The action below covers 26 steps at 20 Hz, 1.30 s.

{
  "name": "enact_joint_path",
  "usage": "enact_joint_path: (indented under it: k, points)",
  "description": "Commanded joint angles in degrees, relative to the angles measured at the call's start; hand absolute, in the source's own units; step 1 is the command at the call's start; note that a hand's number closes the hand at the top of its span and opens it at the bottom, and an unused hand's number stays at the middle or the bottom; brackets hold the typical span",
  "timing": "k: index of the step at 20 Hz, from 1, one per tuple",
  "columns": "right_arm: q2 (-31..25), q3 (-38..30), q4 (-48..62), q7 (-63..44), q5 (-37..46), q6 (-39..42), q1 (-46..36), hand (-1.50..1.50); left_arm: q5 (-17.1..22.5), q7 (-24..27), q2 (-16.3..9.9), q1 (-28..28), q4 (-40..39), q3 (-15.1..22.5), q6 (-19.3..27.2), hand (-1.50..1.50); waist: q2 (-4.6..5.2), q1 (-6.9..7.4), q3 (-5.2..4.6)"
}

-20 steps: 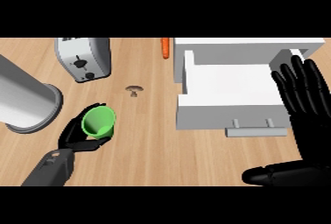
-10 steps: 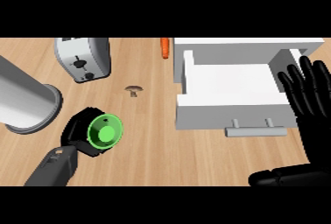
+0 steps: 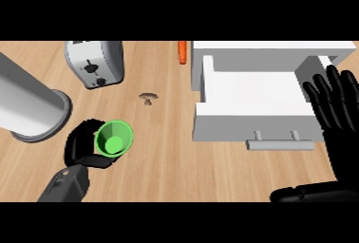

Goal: Pick up the cup, place it into the drawer and close the drawer

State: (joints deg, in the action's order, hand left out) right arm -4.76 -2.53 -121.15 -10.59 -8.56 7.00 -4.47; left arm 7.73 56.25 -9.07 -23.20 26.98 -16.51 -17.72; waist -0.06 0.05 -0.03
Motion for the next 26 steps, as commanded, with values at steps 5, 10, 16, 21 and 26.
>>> enact_joint_path:
  k: [5,10,16,21,26]
  points:
    - [-0.83,-1.36,2.01,-0.06,0.21,0.08,-0.90,-1.50,2.49,-3.03,3.11,3.37,17.29,3.28,-1.75,1.50,-0.26,0.70,0.10]
    - [-0.04,-0.09,1.35,-1.08,1.42,-0.98,-1.31,-1.50,3.86,-16.66,5.70,4.20,33.69,7.73,1.92,1.50,-0.38,0.88,0.13]
    - [0.31,-0.95,2.24,2.12,0.09,0.43,0.79,-1.50,7.34,-28.55,8.97,4.64,49.64,14.03,9.97,1.50,-0.20,0.34,0.09]
    - [-1.05,-2.74,2.34,3.48,-0.90,2.29,2.01,-1.50,9.07,-37.17,8.35,1.11,56.04,12.71,12.26,1.50,-0.03,-0.03,0.05]
    - [0.53,0.30,2.02,3.57,1.76,1.20,1.89,-1.50,6.49,-45.14,9.05,-8.39,57.80,17.03,22.17,1.50,-0.06,-0.28,0.06]
